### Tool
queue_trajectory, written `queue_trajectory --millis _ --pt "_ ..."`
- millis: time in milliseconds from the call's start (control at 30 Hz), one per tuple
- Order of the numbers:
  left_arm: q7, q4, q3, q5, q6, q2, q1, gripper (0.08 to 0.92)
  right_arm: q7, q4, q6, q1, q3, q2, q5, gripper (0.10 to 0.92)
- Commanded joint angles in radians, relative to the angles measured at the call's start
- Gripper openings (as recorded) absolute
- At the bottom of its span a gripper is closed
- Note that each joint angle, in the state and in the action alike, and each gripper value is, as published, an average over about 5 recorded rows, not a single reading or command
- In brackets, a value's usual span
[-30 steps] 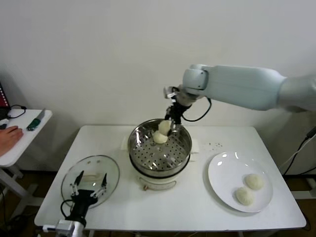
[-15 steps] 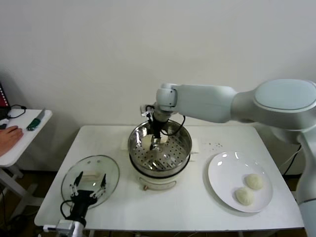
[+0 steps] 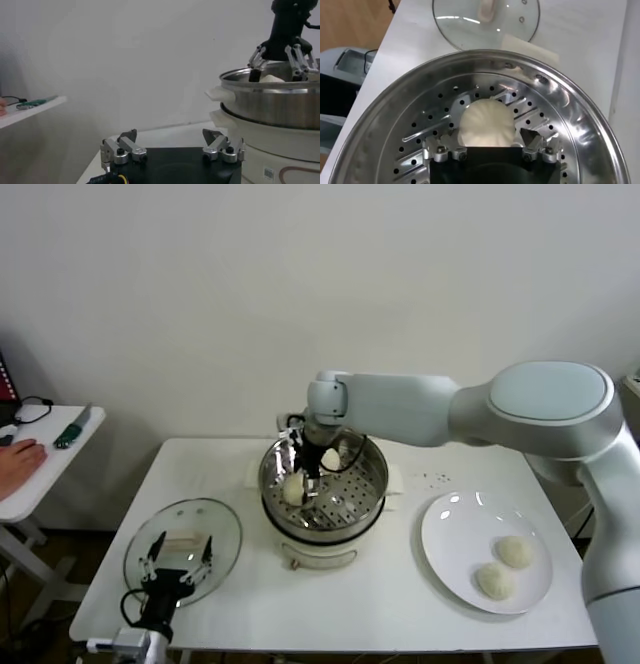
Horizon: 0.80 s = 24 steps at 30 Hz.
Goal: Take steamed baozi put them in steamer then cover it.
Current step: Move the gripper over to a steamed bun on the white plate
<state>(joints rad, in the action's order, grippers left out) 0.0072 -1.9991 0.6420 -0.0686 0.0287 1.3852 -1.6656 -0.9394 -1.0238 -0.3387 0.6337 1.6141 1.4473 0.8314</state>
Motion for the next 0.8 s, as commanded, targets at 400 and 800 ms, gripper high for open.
queue_trajectory --millis 400,800 --pt "-0.014 -0.004 -0.007 -0.007 -0.014 -0.001 0.01 0.823 -0.096 -0.285 0.063 0.291 0.051 -0.419 -0.121 0.823" --pt "-0.023 -0.04 -0.016 0.012 -0.047 0.009 0.006 0.823 -0.107 -0.542 0.062 0.169 0.058 -0.855 -0.464 0.823"
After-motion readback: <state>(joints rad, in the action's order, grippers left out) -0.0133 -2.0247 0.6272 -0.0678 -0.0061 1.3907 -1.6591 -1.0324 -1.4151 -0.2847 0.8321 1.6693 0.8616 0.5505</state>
